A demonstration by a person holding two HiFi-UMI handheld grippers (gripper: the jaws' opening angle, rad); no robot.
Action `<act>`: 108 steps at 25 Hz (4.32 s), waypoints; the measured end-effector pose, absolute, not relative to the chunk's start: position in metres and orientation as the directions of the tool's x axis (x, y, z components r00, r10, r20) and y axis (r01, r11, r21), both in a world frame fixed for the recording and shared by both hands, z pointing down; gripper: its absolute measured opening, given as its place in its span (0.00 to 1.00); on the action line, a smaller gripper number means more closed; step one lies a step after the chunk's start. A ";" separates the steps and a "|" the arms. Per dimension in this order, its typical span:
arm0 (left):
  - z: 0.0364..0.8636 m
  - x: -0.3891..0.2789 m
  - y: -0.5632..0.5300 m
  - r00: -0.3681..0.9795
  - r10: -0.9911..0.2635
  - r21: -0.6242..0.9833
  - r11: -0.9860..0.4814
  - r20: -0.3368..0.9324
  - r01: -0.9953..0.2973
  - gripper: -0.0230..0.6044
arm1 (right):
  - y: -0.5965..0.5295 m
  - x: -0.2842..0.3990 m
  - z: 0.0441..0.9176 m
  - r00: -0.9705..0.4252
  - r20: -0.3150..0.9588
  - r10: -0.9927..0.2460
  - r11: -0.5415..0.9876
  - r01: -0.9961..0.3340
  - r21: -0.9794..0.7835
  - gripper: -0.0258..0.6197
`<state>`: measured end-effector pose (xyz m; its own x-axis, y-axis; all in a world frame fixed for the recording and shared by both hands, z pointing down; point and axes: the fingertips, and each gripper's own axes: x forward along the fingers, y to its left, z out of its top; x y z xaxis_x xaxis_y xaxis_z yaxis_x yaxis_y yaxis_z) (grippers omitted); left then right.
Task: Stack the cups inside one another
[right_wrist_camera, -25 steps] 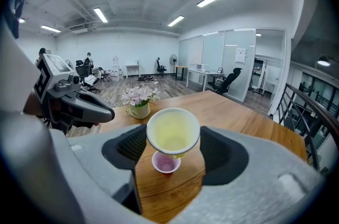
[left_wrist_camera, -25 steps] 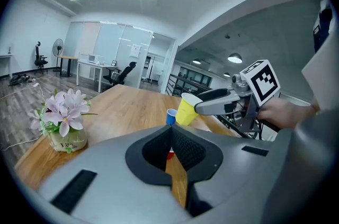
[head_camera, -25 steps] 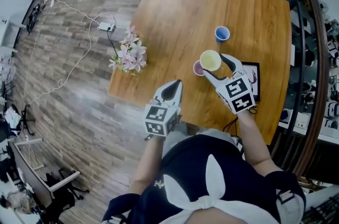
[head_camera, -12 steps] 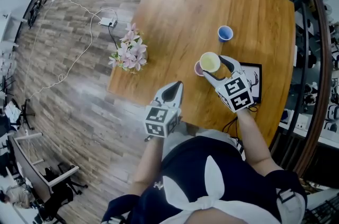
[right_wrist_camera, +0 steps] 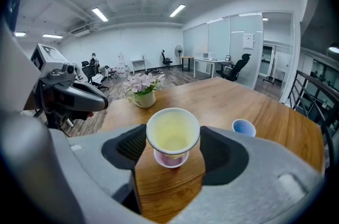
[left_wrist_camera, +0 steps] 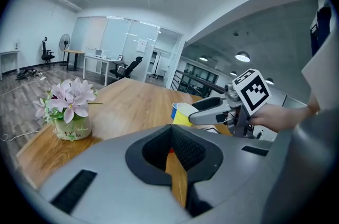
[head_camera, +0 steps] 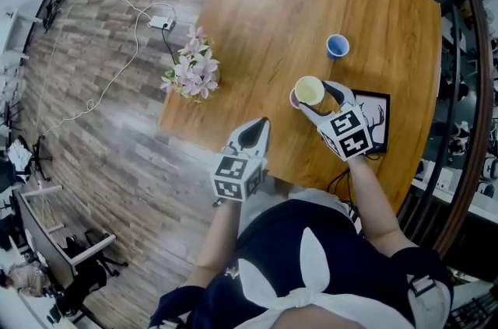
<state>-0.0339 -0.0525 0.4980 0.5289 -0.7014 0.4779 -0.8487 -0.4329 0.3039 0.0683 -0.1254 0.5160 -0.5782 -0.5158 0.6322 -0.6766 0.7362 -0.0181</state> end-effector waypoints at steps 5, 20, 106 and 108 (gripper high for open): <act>0.509 -0.032 -0.052 0.534 -0.690 0.311 -0.434 0.489 -0.846 0.06 | -0.128 0.064 0.532 -0.580 0.644 -0.498 0.739 -0.673 -0.036 0.53; 0.523 -0.028 -0.049 0.541 -0.665 0.327 -0.431 0.515 -0.841 0.06 | -0.130 0.062 0.568 -0.570 0.682 -0.459 0.740 -0.670 -0.061 0.53; 0.556 -0.017 -0.125 0.594 -0.579 0.368 -0.469 0.558 -0.803 0.06 | -0.298 0.178 0.595 -0.339 0.688 -0.642 0.479 -0.878 0.015 0.61; 0.558 -0.018 -0.125 0.593 -0.576 0.369 -0.467 0.562 -0.804 0.06 | -0.300 0.178 0.599 -0.334 0.696 -0.635 0.479 -0.878 0.016 0.61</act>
<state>-0.0176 -0.1254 0.5578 0.5931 -0.5763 0.5622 -0.8036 -0.4670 0.3690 0.1784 -0.2998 0.5988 -0.3345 -0.6353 0.6961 -0.8775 0.4793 0.0157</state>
